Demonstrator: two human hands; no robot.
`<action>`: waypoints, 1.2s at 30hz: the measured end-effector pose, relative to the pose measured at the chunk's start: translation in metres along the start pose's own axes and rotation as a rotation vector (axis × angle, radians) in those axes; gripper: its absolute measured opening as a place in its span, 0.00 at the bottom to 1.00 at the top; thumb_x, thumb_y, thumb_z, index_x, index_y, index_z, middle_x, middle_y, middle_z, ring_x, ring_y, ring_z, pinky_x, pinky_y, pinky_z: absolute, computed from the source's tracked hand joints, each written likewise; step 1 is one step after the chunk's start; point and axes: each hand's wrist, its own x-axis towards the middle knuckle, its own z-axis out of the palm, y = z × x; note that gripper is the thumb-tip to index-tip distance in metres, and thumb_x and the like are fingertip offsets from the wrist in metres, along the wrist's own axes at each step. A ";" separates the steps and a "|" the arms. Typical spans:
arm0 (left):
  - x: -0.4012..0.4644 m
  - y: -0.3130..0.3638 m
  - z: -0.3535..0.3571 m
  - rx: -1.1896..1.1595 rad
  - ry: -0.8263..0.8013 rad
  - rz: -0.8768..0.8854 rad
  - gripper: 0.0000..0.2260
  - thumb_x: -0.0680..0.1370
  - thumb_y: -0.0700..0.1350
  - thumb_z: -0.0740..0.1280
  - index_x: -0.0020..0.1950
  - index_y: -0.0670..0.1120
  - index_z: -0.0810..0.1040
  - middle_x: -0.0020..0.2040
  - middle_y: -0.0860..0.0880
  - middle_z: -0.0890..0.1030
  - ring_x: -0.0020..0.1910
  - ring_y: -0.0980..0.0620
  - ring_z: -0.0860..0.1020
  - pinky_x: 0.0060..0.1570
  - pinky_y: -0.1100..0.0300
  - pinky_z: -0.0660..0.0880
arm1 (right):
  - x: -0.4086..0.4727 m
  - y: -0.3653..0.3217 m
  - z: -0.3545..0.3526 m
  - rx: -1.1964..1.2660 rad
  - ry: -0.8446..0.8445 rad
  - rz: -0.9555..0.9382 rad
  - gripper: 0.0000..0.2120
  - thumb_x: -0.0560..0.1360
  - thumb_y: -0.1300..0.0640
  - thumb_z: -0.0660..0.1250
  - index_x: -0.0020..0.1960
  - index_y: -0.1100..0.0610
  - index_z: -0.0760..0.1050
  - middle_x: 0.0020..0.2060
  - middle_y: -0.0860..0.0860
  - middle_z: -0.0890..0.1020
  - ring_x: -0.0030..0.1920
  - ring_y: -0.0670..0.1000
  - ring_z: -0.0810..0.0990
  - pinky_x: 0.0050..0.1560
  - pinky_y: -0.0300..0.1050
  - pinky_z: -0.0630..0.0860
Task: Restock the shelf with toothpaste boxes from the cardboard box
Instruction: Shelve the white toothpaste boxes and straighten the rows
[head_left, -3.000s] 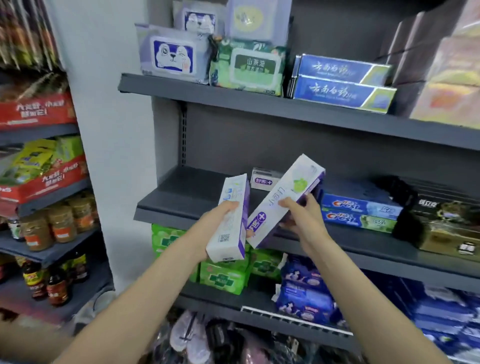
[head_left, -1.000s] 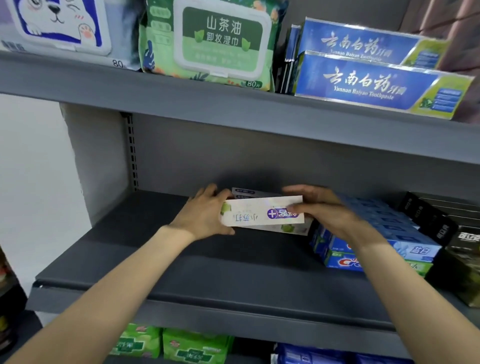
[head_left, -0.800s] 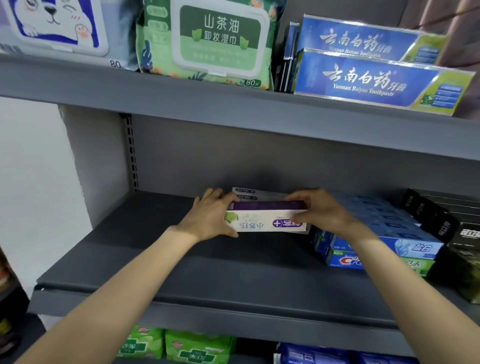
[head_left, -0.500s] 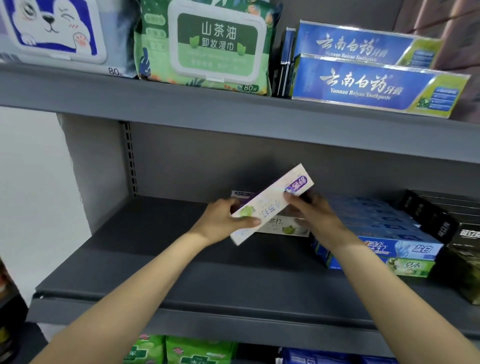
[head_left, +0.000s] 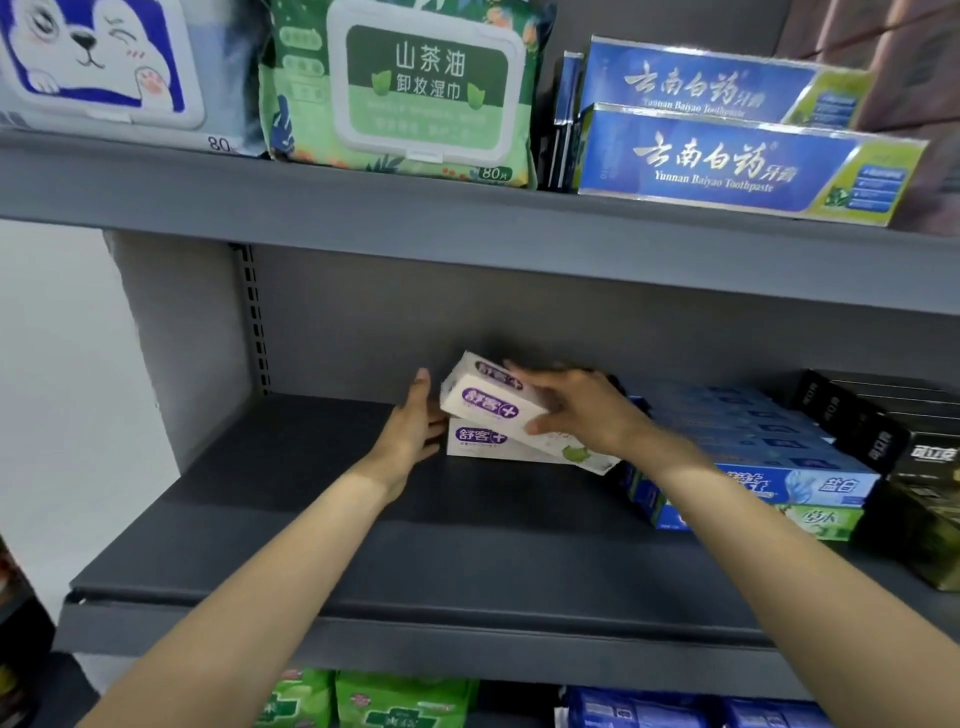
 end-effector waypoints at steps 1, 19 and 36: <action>0.001 -0.001 -0.001 -0.025 0.006 -0.002 0.24 0.81 0.60 0.47 0.65 0.46 0.71 0.55 0.50 0.77 0.58 0.50 0.74 0.65 0.52 0.67 | 0.001 0.001 0.007 -0.127 -0.059 -0.034 0.34 0.71 0.59 0.72 0.73 0.45 0.62 0.61 0.50 0.72 0.64 0.53 0.70 0.66 0.41 0.64; 0.000 -0.013 0.007 1.087 0.090 0.404 0.15 0.78 0.47 0.61 0.62 0.44 0.75 0.61 0.44 0.74 0.60 0.43 0.74 0.57 0.53 0.72 | -0.025 -0.007 0.059 -0.378 0.064 0.095 0.28 0.78 0.61 0.61 0.74 0.44 0.59 0.72 0.50 0.61 0.70 0.55 0.66 0.65 0.49 0.70; -0.273 -0.056 -0.036 1.241 0.227 0.442 0.07 0.77 0.48 0.63 0.51 0.48 0.78 0.47 0.49 0.83 0.49 0.43 0.80 0.46 0.52 0.76 | -0.235 -0.143 0.105 -0.036 0.052 0.021 0.12 0.77 0.58 0.59 0.56 0.55 0.77 0.52 0.55 0.80 0.55 0.58 0.77 0.49 0.50 0.74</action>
